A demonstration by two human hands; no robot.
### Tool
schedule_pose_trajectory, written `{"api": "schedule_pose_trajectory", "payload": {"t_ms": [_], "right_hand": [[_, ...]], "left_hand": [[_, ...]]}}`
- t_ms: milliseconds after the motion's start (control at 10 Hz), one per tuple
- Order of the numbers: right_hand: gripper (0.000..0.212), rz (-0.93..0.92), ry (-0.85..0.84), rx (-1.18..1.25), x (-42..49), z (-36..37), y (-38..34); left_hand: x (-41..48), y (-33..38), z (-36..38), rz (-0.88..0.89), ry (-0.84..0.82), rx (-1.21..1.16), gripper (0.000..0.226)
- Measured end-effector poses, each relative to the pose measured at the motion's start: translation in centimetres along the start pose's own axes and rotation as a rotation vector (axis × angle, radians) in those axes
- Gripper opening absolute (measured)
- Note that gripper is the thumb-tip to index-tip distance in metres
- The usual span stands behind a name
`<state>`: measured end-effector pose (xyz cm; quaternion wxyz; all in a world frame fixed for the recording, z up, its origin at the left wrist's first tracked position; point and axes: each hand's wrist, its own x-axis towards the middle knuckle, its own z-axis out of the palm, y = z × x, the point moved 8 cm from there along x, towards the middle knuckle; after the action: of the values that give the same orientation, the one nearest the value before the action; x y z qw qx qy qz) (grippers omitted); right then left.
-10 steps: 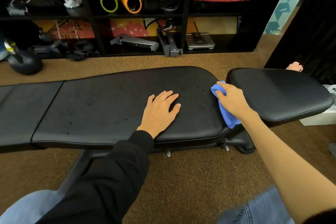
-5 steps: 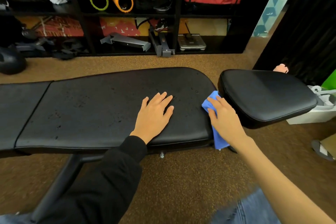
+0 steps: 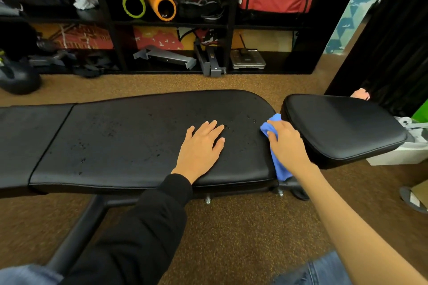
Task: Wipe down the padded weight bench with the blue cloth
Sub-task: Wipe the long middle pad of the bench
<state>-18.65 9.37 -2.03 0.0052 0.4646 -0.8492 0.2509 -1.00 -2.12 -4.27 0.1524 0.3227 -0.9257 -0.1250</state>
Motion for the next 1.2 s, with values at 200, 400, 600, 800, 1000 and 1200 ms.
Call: {"api": "schedule_pose_trajectory", "payload": {"t_ms": [200, 400, 600, 800, 1000, 1200], "right_hand": [[0.035, -0.020, -0.037, 0.004, -2.1, -0.4, -0.1], [0.021, 0.016, -0.027, 0.016, 3.3, -0.1, 0.2], [0.028, 0.141, -0.078, 0.067, 6.0, 1.1, 1.9], [0.037, 0.003, -0.091, 0.075, -0.6, 0.4, -0.4], [0.026, -0.067, -0.079, 0.131, -3.3, -0.7, -0.4], [0.032, 0.048, -0.086, 0.116, 2.4, 0.3, 0.9]], "left_hand": [[-0.1, 0.1, -0.1, 0.004, 0.002, -0.013, 0.048], [-0.1, 0.0, 0.0, 0.003, 0.005, 0.006, 0.047], [0.0, 0.0, 0.0, -0.003, -0.006, -0.001, 0.048], [0.0, 0.0, 0.1, 0.001, -0.007, -0.006, 0.048], [0.0, 0.0, 0.1, 0.002, -0.014, -0.003, 0.048], [0.1, -0.2, 0.0, -0.007, -0.057, -0.102, 0.047]]}}
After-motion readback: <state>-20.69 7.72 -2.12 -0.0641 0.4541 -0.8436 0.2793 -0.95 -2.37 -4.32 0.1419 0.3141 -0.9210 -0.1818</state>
